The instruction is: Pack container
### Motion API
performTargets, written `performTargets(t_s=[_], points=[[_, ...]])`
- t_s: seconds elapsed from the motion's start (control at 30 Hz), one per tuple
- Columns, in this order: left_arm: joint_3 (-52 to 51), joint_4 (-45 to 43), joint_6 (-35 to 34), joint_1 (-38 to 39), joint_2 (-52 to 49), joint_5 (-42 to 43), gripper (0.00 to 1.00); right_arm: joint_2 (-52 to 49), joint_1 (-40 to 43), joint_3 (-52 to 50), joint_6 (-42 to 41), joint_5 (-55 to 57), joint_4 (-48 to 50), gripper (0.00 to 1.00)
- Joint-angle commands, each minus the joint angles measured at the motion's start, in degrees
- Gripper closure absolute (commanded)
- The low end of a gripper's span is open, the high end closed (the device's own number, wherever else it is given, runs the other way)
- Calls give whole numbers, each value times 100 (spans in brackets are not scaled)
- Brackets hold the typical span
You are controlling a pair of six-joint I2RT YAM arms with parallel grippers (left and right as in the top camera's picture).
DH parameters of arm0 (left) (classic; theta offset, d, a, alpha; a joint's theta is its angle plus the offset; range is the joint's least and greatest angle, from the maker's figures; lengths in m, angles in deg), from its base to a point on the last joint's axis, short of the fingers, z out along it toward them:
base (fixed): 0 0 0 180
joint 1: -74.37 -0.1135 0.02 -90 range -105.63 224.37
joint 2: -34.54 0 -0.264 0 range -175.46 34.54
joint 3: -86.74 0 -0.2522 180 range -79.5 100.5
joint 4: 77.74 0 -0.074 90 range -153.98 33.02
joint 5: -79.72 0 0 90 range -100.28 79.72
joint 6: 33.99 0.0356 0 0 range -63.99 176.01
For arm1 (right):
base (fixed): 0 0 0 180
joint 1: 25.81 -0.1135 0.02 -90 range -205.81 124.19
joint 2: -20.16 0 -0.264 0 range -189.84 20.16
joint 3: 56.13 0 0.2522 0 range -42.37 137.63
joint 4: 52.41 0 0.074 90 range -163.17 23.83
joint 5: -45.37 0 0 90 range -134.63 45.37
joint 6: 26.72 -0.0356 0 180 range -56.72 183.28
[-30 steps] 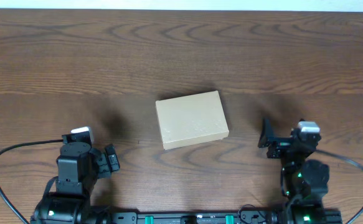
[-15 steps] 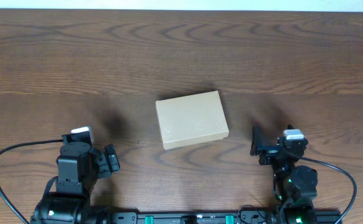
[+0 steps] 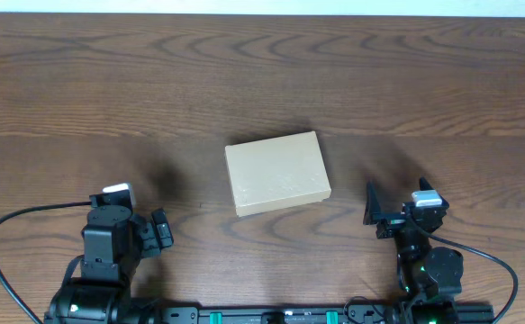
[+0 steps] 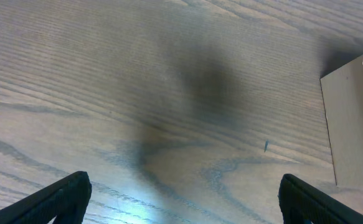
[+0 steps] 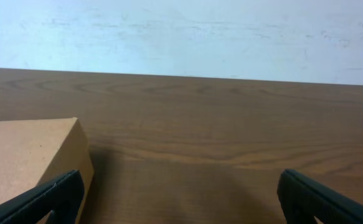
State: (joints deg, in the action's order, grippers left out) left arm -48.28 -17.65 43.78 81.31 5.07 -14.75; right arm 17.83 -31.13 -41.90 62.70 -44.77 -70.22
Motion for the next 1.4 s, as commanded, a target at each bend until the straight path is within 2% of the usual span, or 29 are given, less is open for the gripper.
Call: performTargets(t_s=[0.0, 0.13, 1.27, 1.37], points=[[-44, 20, -63, -17, 0, -39, 5, 59, -31, -15, 70, 37, -35, 1], [-44, 20, -63, -17, 0, -39, 5, 63, 4, -15, -116, 98, -26, 1], [-44, 208, -70, -24, 52, -24, 5, 57, 4, -15, -107, 94, -22, 1], [-81, 428, -68, -22, 422, 437, 4, 57, 4, -15, -107, 94, -22, 1]])
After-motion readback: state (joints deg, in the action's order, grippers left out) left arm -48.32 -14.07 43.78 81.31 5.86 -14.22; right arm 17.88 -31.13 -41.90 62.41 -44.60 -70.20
